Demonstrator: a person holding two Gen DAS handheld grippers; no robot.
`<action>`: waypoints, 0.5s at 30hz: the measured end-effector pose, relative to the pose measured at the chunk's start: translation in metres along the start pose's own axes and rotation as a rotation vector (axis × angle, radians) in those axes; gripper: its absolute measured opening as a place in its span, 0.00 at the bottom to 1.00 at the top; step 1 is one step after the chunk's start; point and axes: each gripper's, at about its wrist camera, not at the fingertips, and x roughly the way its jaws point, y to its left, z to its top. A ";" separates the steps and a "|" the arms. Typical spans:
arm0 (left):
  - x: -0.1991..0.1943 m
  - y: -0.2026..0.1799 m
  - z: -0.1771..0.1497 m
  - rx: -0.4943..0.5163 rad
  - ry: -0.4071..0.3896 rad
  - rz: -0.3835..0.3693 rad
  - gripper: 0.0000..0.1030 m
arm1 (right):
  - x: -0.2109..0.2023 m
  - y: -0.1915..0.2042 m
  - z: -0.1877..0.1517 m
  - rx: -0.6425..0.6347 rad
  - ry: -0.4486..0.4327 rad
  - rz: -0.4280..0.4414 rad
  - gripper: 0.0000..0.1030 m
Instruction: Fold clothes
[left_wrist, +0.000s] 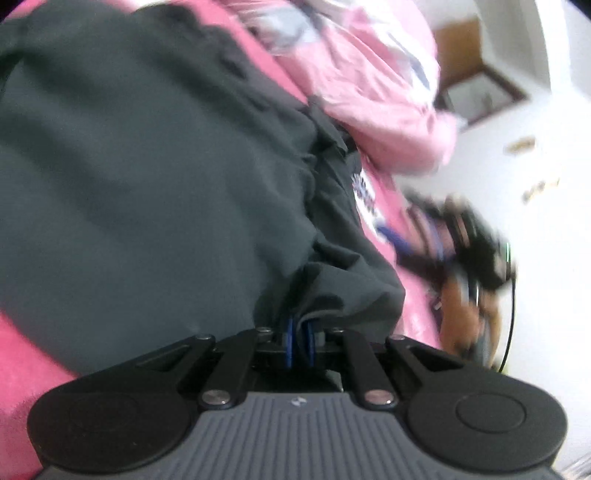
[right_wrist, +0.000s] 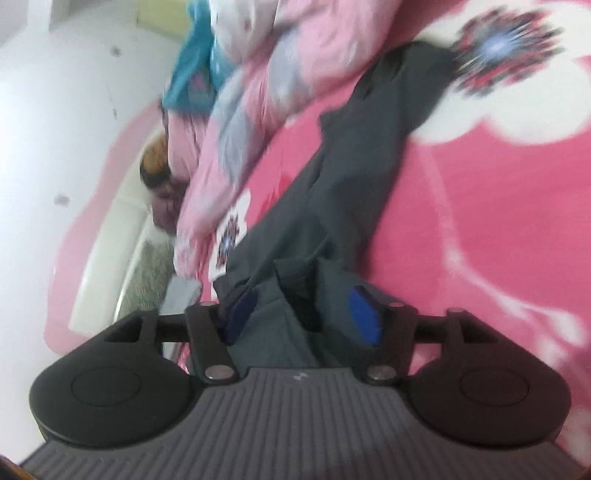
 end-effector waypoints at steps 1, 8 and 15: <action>0.000 0.005 0.002 -0.030 -0.001 -0.023 0.08 | -0.009 -0.004 -0.007 0.010 0.004 0.001 0.66; -0.006 0.040 0.008 -0.300 -0.040 -0.168 0.08 | 0.016 -0.004 -0.067 -0.012 0.216 0.021 0.64; -0.011 0.037 0.006 -0.302 -0.069 -0.127 0.13 | 0.048 0.064 -0.063 -0.121 0.312 0.253 0.42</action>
